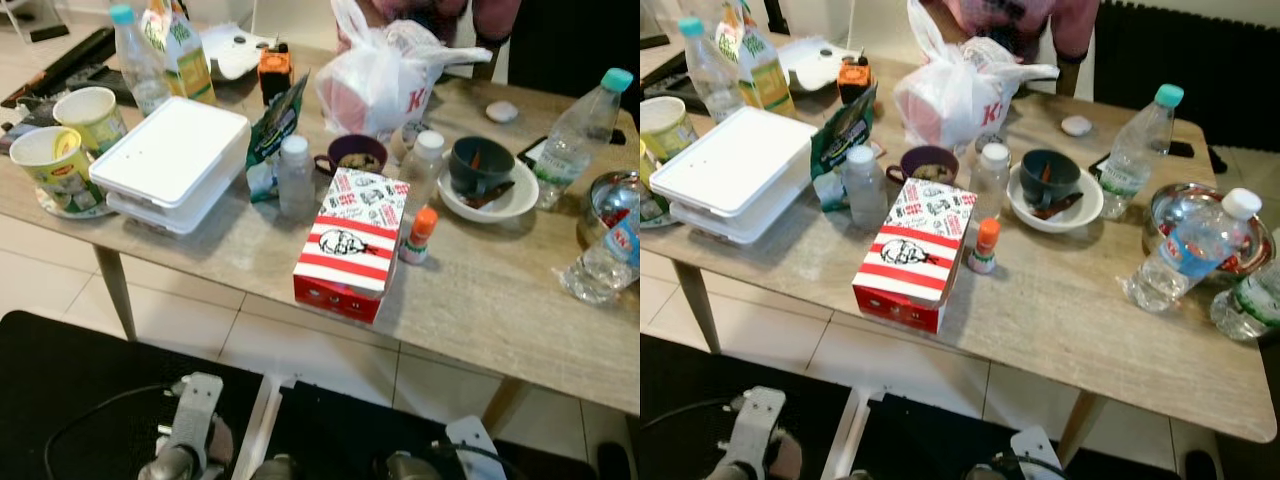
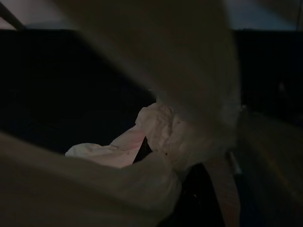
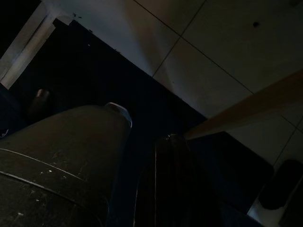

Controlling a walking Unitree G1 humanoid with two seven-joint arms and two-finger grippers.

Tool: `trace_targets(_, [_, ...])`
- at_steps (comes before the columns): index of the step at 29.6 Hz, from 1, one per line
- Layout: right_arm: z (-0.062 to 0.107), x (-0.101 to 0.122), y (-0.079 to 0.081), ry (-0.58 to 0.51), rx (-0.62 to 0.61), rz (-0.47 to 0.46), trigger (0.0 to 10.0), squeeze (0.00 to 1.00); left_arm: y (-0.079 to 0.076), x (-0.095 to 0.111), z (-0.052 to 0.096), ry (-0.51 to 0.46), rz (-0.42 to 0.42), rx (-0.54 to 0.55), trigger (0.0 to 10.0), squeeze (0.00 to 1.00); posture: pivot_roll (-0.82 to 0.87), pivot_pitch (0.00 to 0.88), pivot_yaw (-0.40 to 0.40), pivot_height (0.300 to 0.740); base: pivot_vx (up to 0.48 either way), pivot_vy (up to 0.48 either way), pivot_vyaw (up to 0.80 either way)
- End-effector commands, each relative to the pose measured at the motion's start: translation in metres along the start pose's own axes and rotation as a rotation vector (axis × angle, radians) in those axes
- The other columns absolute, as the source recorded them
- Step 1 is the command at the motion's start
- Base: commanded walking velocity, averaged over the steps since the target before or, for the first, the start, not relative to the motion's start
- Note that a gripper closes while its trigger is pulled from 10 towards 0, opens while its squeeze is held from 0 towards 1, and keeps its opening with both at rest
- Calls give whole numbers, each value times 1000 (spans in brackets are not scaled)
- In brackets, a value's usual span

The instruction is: Restocking fridge

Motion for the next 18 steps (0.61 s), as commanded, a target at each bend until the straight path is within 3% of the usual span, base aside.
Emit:
trace_targets(1, [4,-18,1,59,-3,-23,10000,0,-7,-7,0,9,-12,-7,10000,0,-28,136,-20,740,0,0,0])
trace_targets(6, [4,-19,0,61,-4,-25,10000,0,-12,-9,-2,8,-18,-11,10000,0,-30,138,-24,740,0,0,0])
trace_targets(18, [6,-22,-3,69,-8,-26,10000,0,-14,-12,-2,7,-33,-14,10000,0,-34,137,-28,740,0,0,-794])
Point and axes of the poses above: a point about 5 cm out from each wrist's last joint towards the gripper, its own z axis pointing back from the gripper into the wrist, its own x axis along the axis of the wrist's last joint, y = z × x, the point moved 6 cm from there along -z, pointing out of the wrist towards the gripper, and after that the axes turned 7 degrees about -z, right-handed, at the moved point
